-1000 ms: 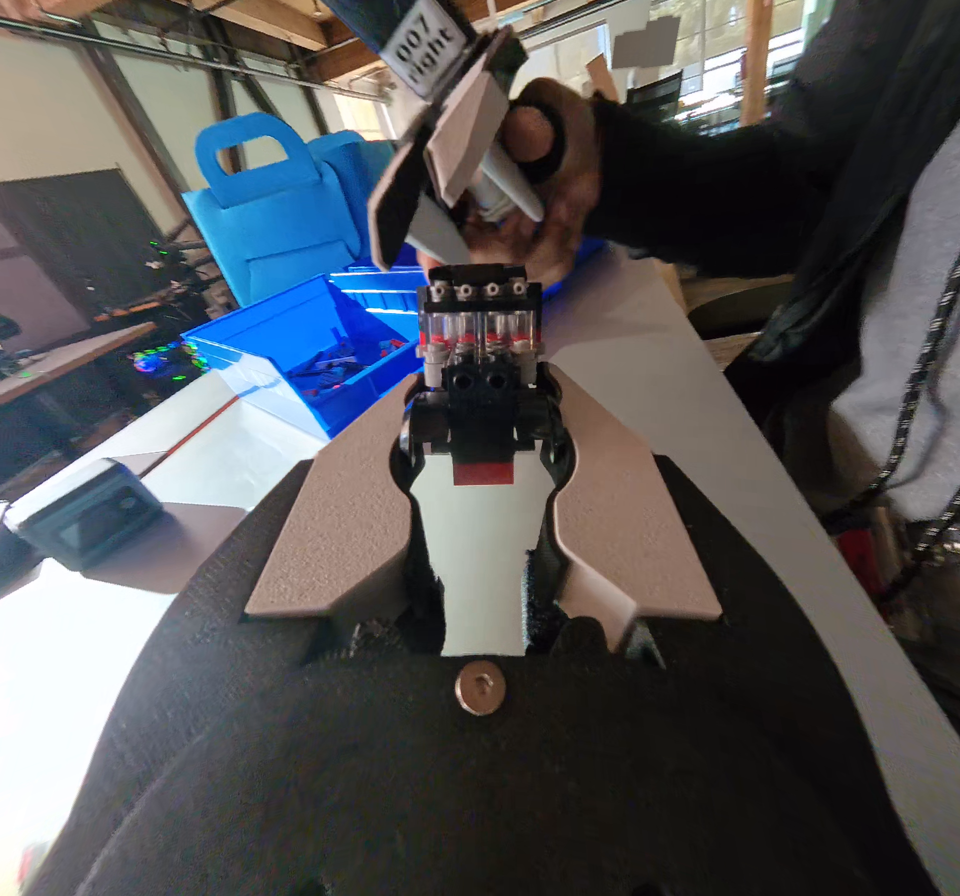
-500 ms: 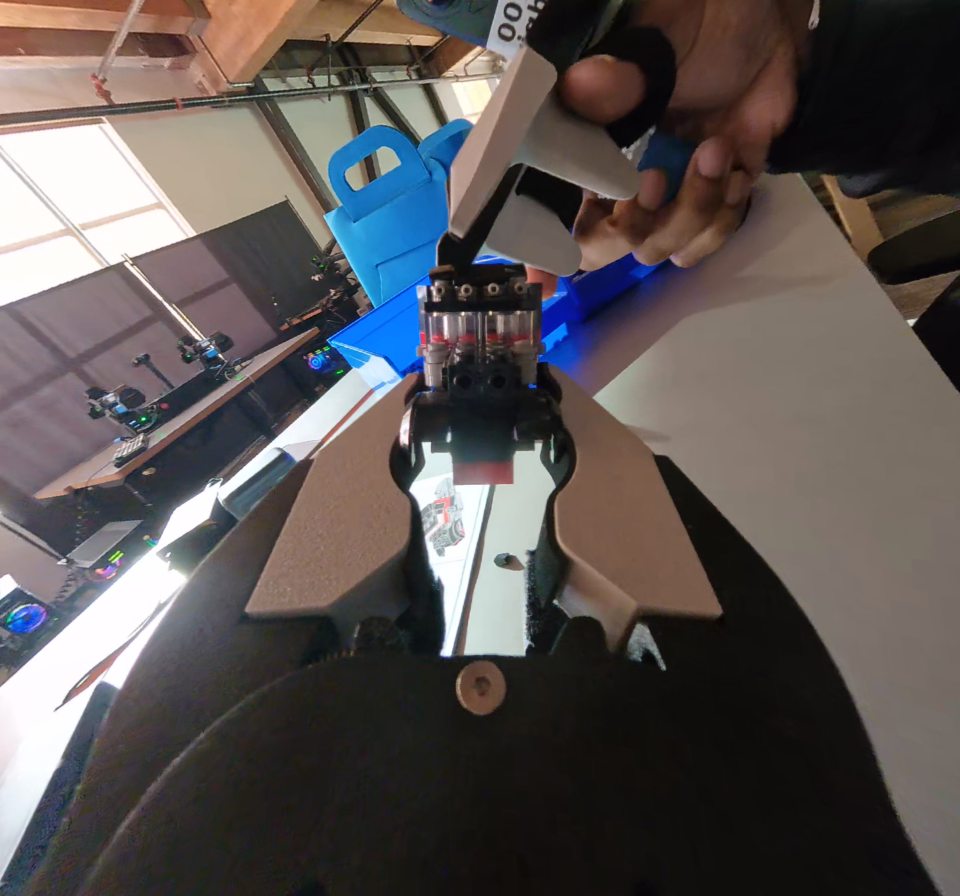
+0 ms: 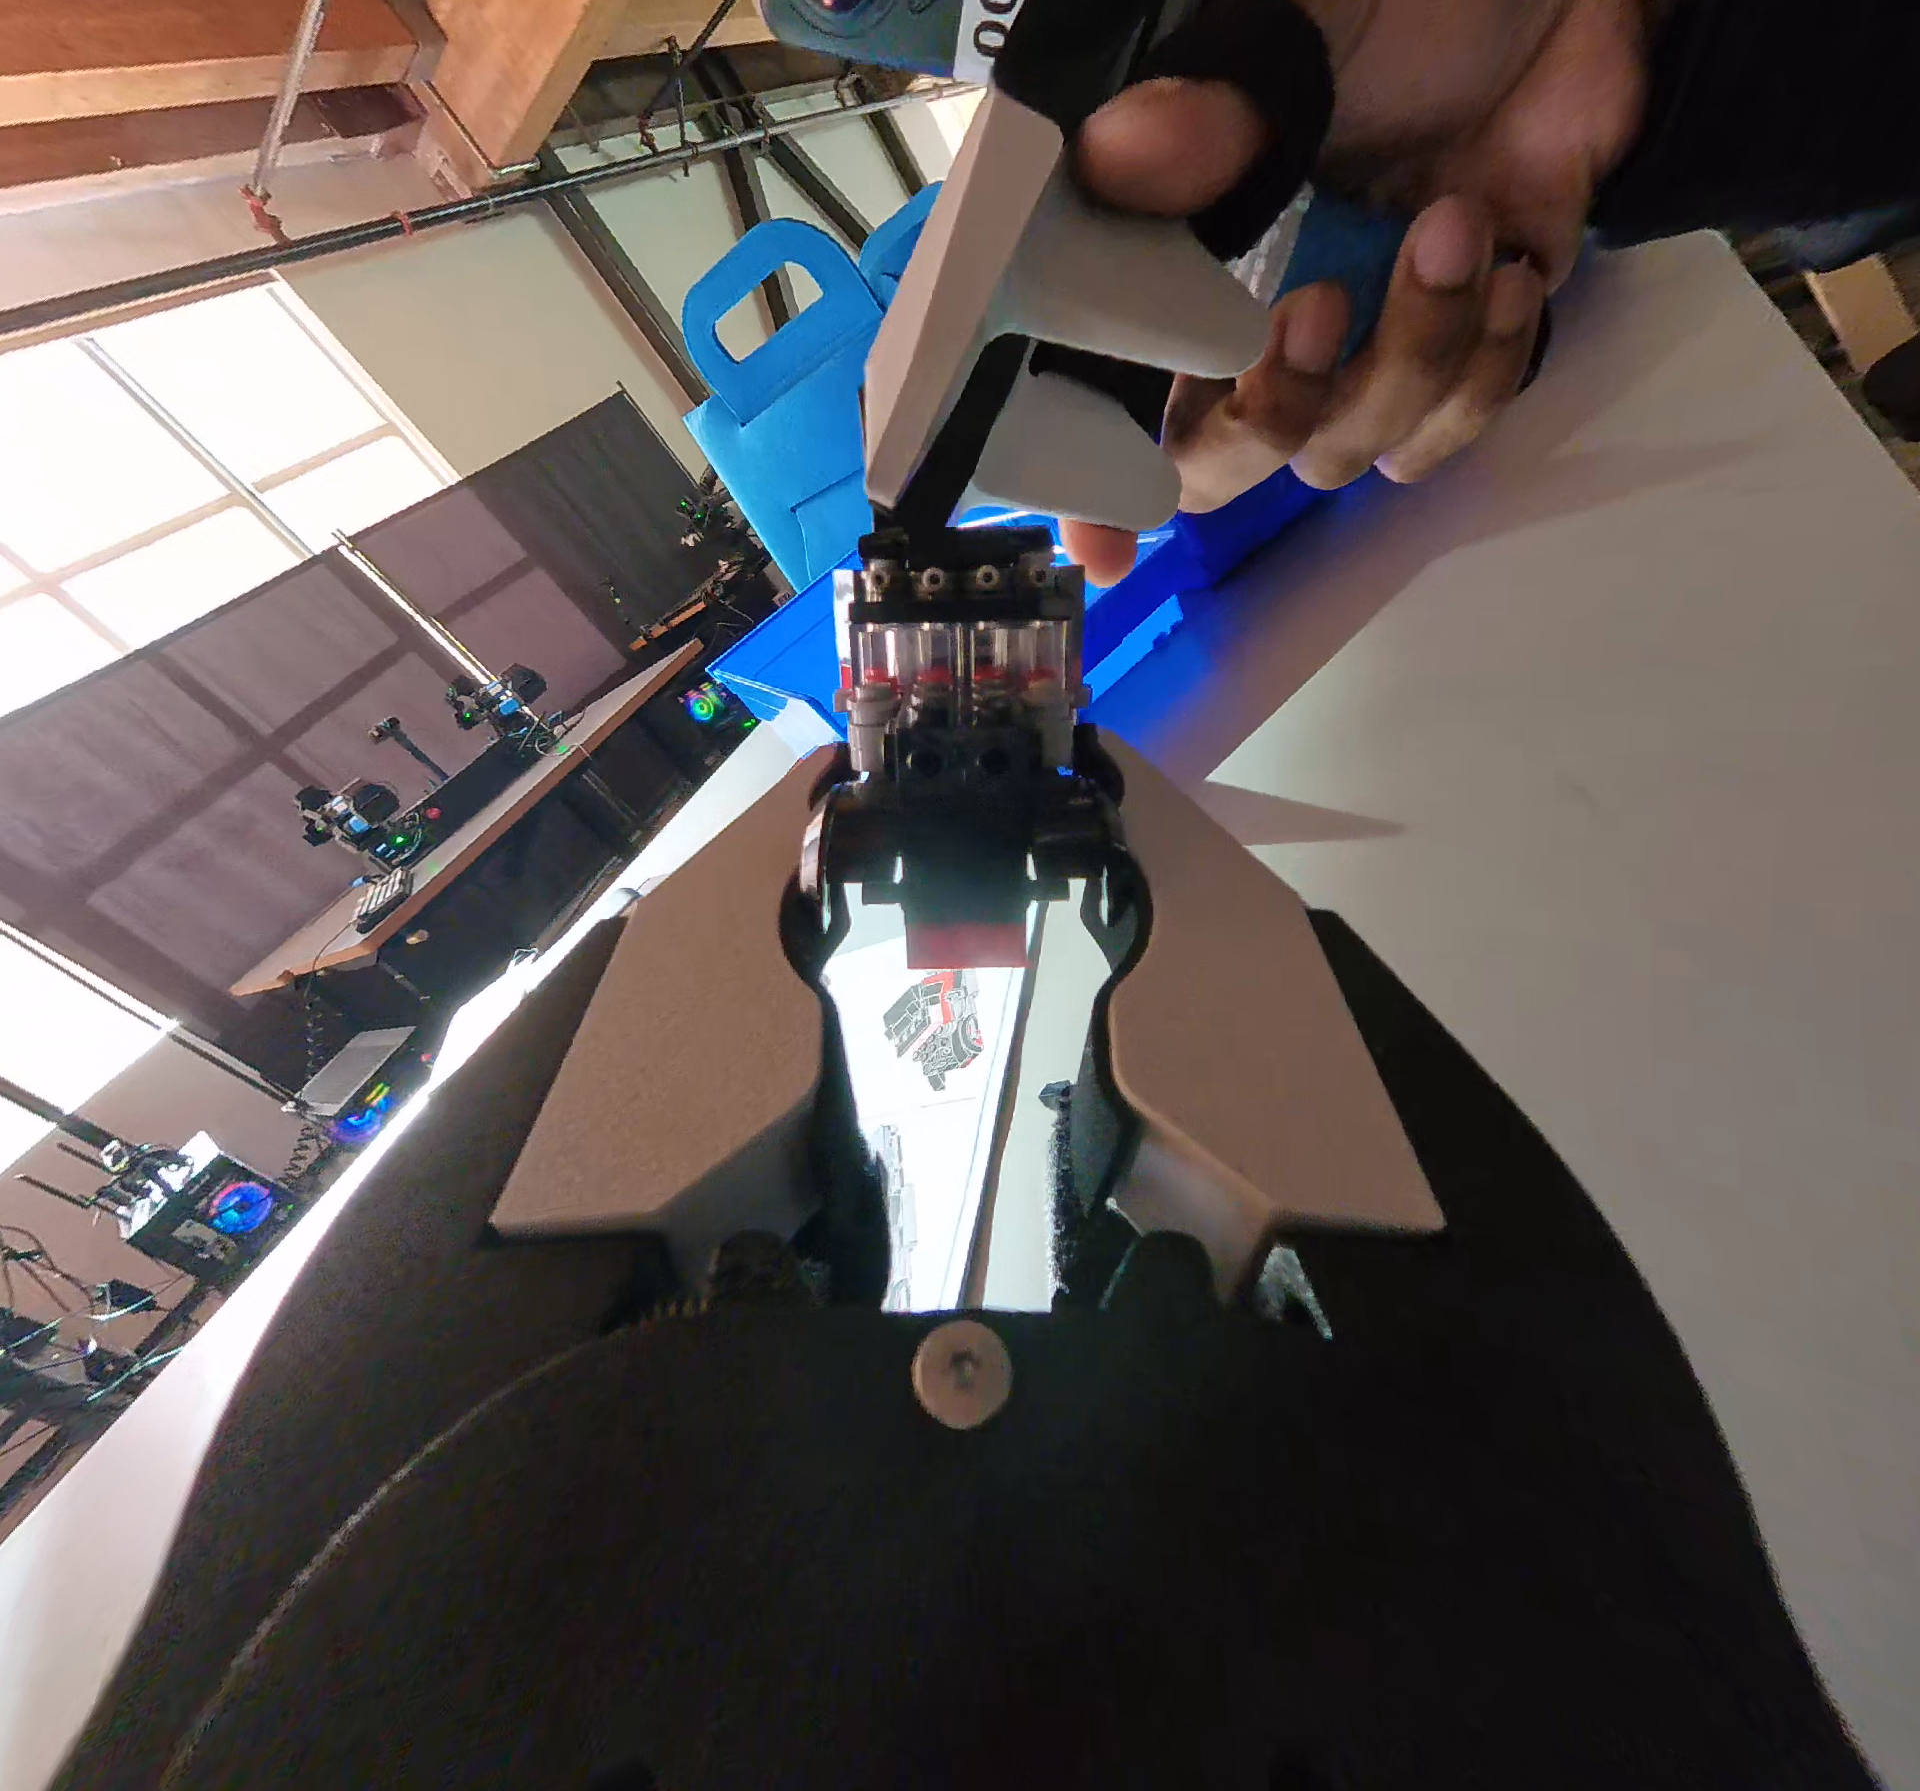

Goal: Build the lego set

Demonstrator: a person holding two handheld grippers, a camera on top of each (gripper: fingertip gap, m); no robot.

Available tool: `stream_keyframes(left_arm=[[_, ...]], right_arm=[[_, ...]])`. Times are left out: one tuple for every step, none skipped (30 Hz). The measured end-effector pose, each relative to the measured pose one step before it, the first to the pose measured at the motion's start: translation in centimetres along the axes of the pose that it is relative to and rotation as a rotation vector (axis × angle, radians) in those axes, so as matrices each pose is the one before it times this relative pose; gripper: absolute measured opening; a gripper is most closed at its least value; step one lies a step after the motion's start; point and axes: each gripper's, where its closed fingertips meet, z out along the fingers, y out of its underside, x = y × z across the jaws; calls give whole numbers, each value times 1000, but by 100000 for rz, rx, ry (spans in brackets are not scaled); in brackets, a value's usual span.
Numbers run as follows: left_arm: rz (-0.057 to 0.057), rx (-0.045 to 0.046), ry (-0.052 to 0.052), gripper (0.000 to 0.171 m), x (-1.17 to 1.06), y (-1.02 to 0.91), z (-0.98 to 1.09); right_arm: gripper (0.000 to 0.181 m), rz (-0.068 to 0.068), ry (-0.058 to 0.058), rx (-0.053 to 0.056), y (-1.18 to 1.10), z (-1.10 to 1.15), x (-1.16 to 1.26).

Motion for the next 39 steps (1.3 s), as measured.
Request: stream_keyframes(left_arm=[[543, -259, -182, 43, 4, 28, -2], [384, -170, -75, 43, 4, 21, -12], [472, -326, -47, 43, 6, 40, 4], [521, -241, -133, 43, 8, 28, 7], [540, -149, -86, 43, 6, -5, 6], [547, -199, -123, 43, 2, 13, 10], [801, -302, -22, 43, 36, 13, 16], [1030, -439, -46, 43, 36, 30, 17], [896, -431, -47, 43, 27, 28, 21], [784, -343, 105, 43, 60, 24, 13], [616, -283, 175, 43, 54, 10, 29], [607, -291, 100, 43, 54, 16, 20], [600, -187, 9, 43, 29, -2, 22], [525, -158, -38, 43, 15, -10, 18], [536, -260, -89, 43, 5, 6, 33], [726, -322, -39, 43, 26, 18, 17], [702, -442, -61, 43, 35, 37, 36], [581, -385, 84, 43, 38, 24, 29], [710, -498, 56, 43, 50, 43, 32], [680, -530, 61, 43, 51, 48, 52], [664, -475, 20, 43, 38, 34, 42], [652, -250, -127, 43, 7, 12, 25], [641, -303, -12, 43, 27, -11, 22], [785, -561, -88, 43, 17, 27, 32], [623, -357, -55, 43, 14, 15, 30], [324, -25, -2, 43, 19, -22, 16], [513, -138, -75, 43, 8, -5, 13], [552, -388, 77, 43, 24, 17, 22], [464, -362, 58, 43, 28, 26, 20], [321, -379, 168, 43, 30, 36, 16], [547, -389, 163, 43, 51, 57, 14], [300, -312, 216, 43, 43, 37, 8], [391, -225, 115, 43, 26, 8, 10], [775, -394, -46, 43, 15, 7, 1], [761, -414, -204, 43, -12, -2, 13], [576, -542, -82, 43, -1, 18, 29], [491, -567, 127, 43, 38, 44, 32], [556, -643, 269, 43, 70, 65, 41], [616, -651, 110, 43, 56, 65, 46]], right_arm=[[26, 115, -93, -69, 13, 4, 7], [26, 87, -85, -77, 22, -15, 8], [26, -89, 35, -153, 30, -17, 2], [25, -106, 103, -98, 15, -4, 0], [25, -162, 191, -148, 22, -8, 16], [25, -235, 267, -157, 27, -6, 23], [25, -287, 395, -180, 26, -10, 53], [25, -505, 453, -347, 58, -17, 60], [24, -515, 413, -440, 83, -18, 51], [24, -297, 237, -416, 88, -25, 24], [24, -341, 201, -364, 76, -34, 16], [24, -369, 165, -382, 74, -26, 14], [24, -296, 117, -248, 51, -40, 4], [24, -224, 65, -180, 33, -29, 1], [24, -307, 112, -228, 36, -33, 0], [24, -342, 161, -378, 57, -22, 16], [24, -521, 261, -437, 65, -24, 20], [24, -541, 314, -473, 74, -24, 20], [24, -537, 373, -538, 79, -31, 37], [25, -524, 430, -558, 77, -24, 45], [25, -517, 385, -513, 75, -20, 51], [25, -482, 199, -420, 49, -30, 13], [25, -575, 170, -488, 46, -29, 12], [25, -811, 336, -649, 67, -39, 29], [24, -979, 351, -576, 55, -33, 21], [24, -825, 130, -517, 47, -30, 2], [24, -782, 79, -507, 33, -25, -11], [24, -798, 240, -614, 51, -20, 17], [24, -842, 353, -607, 56, -5, 32], [23, -1037, 459, -683, 88, -8, 37], [23, -897, 364, -767, 93, 16, 20], [23, -856, 314, -629, 71, 12, 28], [23, -517, 114, -426, 51, 5, 5], [24, -210, -99, -387, 40, -1, 4], [24, -71, -230, -214, 20, -1, 6], [24, -69, -93, -256, 26, -4, 25], [24, -155, 116, -476, 53, 3, 44], [24, -186, 250, -732, 92, 11, 52], [24, -170, 338, -753, 90, 18, 64]])
